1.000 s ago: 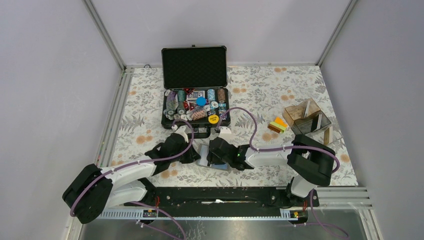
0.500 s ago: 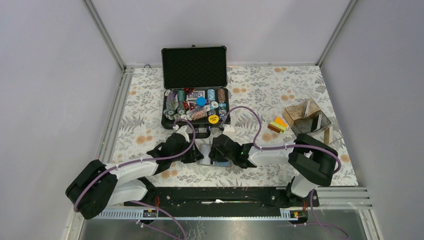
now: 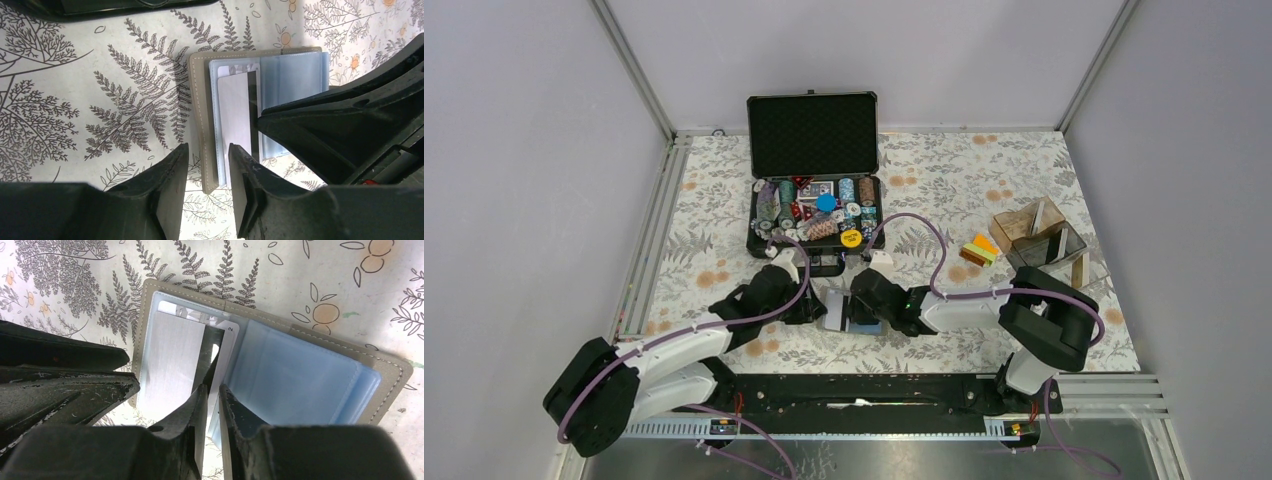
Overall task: Put the credit cards into the card holder
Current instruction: Pick up the credit card from the card holder, then insert the credit card into the card holder.
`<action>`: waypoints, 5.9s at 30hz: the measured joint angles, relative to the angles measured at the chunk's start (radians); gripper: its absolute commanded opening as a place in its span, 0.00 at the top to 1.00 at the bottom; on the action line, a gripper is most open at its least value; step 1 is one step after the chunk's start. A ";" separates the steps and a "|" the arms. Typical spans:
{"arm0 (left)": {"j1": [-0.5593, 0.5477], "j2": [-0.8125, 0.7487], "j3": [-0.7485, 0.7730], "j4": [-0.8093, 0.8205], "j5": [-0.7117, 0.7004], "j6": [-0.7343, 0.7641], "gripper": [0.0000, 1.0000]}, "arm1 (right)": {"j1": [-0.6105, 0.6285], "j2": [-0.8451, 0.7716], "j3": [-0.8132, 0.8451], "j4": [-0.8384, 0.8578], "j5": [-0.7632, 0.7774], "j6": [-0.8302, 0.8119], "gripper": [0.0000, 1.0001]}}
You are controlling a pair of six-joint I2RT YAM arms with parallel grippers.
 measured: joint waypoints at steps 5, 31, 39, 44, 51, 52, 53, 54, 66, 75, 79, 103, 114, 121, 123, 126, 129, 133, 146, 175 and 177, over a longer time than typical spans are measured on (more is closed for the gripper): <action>0.000 0.013 0.000 0.000 0.000 0.004 0.60 | 0.000 0.017 0.010 0.001 -0.009 -0.002 0.81; 0.002 0.053 -0.038 0.072 0.014 -0.019 0.64 | -0.003 0.043 0.031 0.018 -0.078 -0.024 0.86; 0.008 0.053 -0.059 0.113 0.013 -0.041 0.68 | -0.007 0.043 0.031 0.024 -0.093 -0.039 0.81; 0.010 0.053 -0.060 0.111 0.007 -0.045 0.74 | -0.008 0.043 0.031 0.027 -0.098 -0.040 0.79; 0.011 0.056 -0.065 0.110 -0.005 -0.052 0.82 | -0.008 0.040 0.031 0.026 -0.103 -0.047 0.76; 0.011 0.055 -0.066 0.110 -0.007 -0.054 0.84 | -0.008 0.039 0.031 0.026 -0.103 -0.046 0.76; 0.011 0.053 -0.066 0.108 -0.008 -0.055 0.85 | -0.008 0.039 0.031 0.025 -0.103 -0.047 0.76; 0.011 0.050 -0.066 0.105 -0.009 -0.056 0.87 | -0.008 0.038 0.031 0.024 -0.103 -0.047 0.76; 0.005 -0.056 -0.079 0.073 0.012 -0.098 1.00 | -0.006 -0.050 0.018 0.027 -0.092 -0.049 0.66; 0.006 -0.111 -0.106 0.070 0.028 -0.127 1.00 | -0.006 -0.082 0.014 0.031 -0.093 -0.061 0.59; 0.006 -0.122 -0.111 0.063 0.034 -0.134 1.00 | -0.006 -0.081 0.005 0.031 -0.093 -0.061 0.57; 0.026 -0.447 -0.184 0.050 0.045 -0.150 1.00 | -0.152 -0.388 -0.199 0.090 -0.158 -0.126 0.44; 0.029 -0.589 -0.183 0.068 0.067 -0.151 1.00 | -0.292 -0.479 -0.271 0.271 -0.507 -0.201 0.31; 0.029 -0.620 -0.159 0.103 0.117 -0.151 1.00 | -0.293 -0.383 -0.285 0.439 -0.642 -0.165 0.30; 0.029 -0.621 -0.159 0.125 0.140 -0.156 1.00 | -0.293 -0.361 -0.285 0.472 -0.675 -0.162 0.33; 0.029 -0.624 -0.159 0.168 0.177 -0.168 1.00 | -0.293 -0.327 -0.273 0.492 -0.719 -0.160 0.37; 0.029 -0.623 -0.159 0.213 0.212 -0.175 1.00 | -0.294 -0.288 -0.245 0.520 -0.771 -0.153 0.41; 0.029 -0.623 -0.159 0.235 0.233 -0.179 1.00 | -0.294 -0.260 -0.232 0.596 -0.828 -0.129 0.54; 0.035 -0.591 -0.148 0.221 0.269 -0.161 0.47 | -0.294 -0.255 -0.232 0.733 -0.891 -0.051 1.00; 0.033 -0.462 -0.137 0.259 0.377 -0.138 1.00 | -0.294 -0.407 -0.232 0.515 -0.843 -0.132 0.24; 0.033 -0.435 -0.135 0.227 0.351 -0.131 1.00 | -0.294 -0.473 -0.232 0.415 -0.783 -0.175 0.22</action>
